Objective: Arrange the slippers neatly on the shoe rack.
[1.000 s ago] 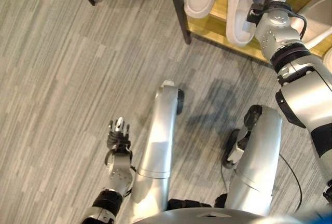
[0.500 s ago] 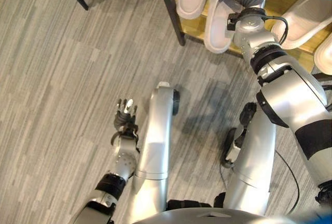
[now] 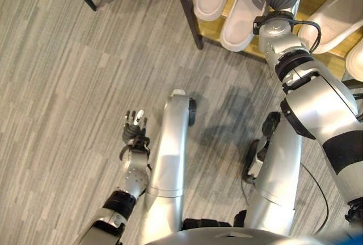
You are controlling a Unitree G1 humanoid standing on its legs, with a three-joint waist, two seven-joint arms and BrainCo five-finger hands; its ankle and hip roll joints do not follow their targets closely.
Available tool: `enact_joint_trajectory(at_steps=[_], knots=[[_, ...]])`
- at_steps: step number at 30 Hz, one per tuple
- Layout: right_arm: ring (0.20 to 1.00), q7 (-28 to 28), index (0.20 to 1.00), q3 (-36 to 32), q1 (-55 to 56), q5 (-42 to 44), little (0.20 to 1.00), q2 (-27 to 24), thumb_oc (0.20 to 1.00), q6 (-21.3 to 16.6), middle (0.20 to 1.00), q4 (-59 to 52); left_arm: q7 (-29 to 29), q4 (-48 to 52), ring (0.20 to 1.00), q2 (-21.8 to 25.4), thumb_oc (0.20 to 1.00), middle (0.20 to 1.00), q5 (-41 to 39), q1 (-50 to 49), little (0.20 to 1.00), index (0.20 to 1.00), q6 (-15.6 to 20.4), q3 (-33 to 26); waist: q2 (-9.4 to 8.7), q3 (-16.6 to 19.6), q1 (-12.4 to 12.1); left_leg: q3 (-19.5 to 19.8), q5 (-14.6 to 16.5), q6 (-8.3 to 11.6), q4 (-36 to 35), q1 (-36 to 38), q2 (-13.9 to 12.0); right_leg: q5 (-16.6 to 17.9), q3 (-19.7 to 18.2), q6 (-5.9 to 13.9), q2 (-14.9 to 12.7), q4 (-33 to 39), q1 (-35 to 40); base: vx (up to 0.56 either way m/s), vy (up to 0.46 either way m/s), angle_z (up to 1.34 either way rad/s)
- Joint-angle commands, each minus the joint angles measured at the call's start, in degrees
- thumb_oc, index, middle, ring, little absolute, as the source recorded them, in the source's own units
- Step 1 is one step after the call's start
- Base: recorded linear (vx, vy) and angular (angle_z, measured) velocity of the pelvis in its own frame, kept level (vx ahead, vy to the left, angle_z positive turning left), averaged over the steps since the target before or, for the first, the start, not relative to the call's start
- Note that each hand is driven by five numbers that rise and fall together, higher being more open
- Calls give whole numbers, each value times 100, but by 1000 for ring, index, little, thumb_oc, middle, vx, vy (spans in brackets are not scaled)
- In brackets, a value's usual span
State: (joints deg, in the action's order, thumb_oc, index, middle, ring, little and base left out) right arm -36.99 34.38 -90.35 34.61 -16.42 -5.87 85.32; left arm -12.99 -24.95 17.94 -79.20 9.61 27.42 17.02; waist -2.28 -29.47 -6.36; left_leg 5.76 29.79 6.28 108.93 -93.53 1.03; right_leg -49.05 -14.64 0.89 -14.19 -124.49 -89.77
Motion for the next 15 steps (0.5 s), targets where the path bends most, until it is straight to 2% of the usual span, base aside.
enact_joint_trajectory(at_steps=[1, 4, 7, 8, 15], knots=[[1000, -249, 1000, 290, -824, -632, 1000, -216, 1000, 43, 1000, 175, -8, 307, 1000, -76, 1000, 1000, 321, -248, 1000, 1000, 333, 187, 101, -32, -259, 246, 1161, -103, 413, 357, -256, 897, -669, -305, 146, -32, -17, 0, 0, 0], [1000, -298, 1000, 449, -832, -977, 1000, -463, 1000, 73, 1000, 1, 33, 299, 1000, -58, 1000, 1000, 403, -355, 1000, 1000, 308, 144, 115, -32, -305, 217, 1151, -99, 369, 357, -252, 928, -696, -298, 118, -6, -15, 0, 0, 0], [1000, -260, 1000, 330, -680, -895, 1000, -799, 1000, -86, 1000, -301, 103, 196, 1000, -11, 1000, 1000, 447, -437, 1000, 1000, 287, 62, 99, -32, -309, 210, 1123, -89, 315, 357, -248, 973, -714, -293, 117, -1, -13, 7, -7, 1], [1000, -256, 1000, 363, -579, -1102, 1000, -993, 1000, -136, 1000, -553, 162, 6, 1000, -13, 1000, 1000, 399, -459, 1000, 1000, 252, -12, 71, -32, -295, 200, 1107, -91, 312, 357, -246, 973, -724, -307, 112, -6, -13, 17, -14, 4], [1000, -236, 1000, 330, -404, -1164, 1000, -1305, 1000, -365, 1000, -1011, 331, -185, 1000, 22, 1000, 1000, 295, -674, 1000, 1000, 167, -39, 87, -32, -281, 224, 1110, -84, 371, 357, -282, 936, -733, -316, 117, -65, -15, 2, -2, 1]])
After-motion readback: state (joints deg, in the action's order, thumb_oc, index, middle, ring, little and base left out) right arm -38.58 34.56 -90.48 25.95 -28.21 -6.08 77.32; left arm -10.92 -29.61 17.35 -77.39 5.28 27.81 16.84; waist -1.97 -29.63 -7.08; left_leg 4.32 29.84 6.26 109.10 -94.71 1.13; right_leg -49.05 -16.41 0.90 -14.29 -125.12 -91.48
